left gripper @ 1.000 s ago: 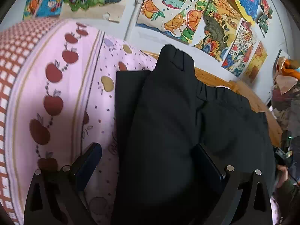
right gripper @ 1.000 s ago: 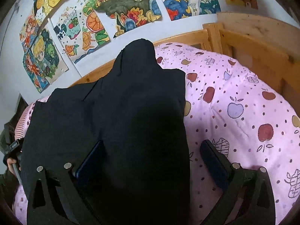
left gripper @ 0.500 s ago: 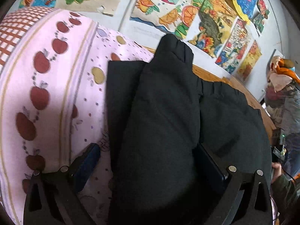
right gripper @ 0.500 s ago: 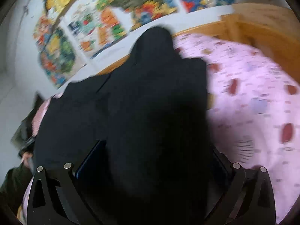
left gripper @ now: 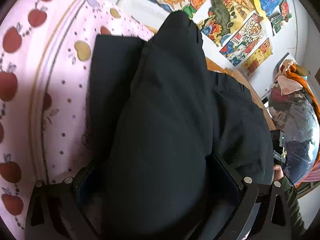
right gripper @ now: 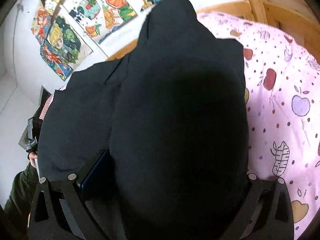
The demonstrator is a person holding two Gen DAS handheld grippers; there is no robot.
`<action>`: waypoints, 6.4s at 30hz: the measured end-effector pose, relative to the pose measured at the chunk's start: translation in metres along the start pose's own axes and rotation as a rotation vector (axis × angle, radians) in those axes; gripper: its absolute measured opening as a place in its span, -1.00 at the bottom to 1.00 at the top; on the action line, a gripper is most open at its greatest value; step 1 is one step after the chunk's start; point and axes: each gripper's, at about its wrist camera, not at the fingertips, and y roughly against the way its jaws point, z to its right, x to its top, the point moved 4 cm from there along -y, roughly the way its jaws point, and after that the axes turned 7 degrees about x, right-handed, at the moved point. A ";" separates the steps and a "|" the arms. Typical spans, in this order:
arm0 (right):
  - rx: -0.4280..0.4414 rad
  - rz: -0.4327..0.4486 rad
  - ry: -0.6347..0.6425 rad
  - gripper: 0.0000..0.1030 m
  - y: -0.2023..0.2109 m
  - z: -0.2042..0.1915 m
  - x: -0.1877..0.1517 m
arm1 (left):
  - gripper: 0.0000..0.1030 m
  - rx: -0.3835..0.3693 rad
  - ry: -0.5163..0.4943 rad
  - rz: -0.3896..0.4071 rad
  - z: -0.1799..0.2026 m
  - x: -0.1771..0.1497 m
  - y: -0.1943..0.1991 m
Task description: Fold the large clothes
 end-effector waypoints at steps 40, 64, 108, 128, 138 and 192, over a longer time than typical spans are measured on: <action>0.017 0.016 -0.018 -0.66 0.096 -0.145 -0.013 | -0.55 0.146 0.154 0.023 0.059 -0.020 0.124; -0.031 -0.057 0.072 -0.66 0.100 -0.196 -0.064 | -0.55 0.200 0.183 0.040 0.018 -0.101 0.165; -0.482 0.369 0.284 0.85 0.175 -0.235 -0.088 | 0.97 0.599 -0.106 0.384 0.086 -0.140 0.228; -0.437 0.532 0.368 0.86 0.224 -0.288 -0.121 | 0.99 0.609 -0.176 0.528 0.129 -0.168 0.271; -0.392 0.559 0.375 0.87 0.237 -0.304 -0.147 | 0.99 0.588 -0.234 0.589 0.153 -0.192 0.287; -0.397 0.587 0.439 0.90 0.291 -0.370 -0.326 | 0.99 0.580 -0.213 0.628 0.189 -0.369 0.349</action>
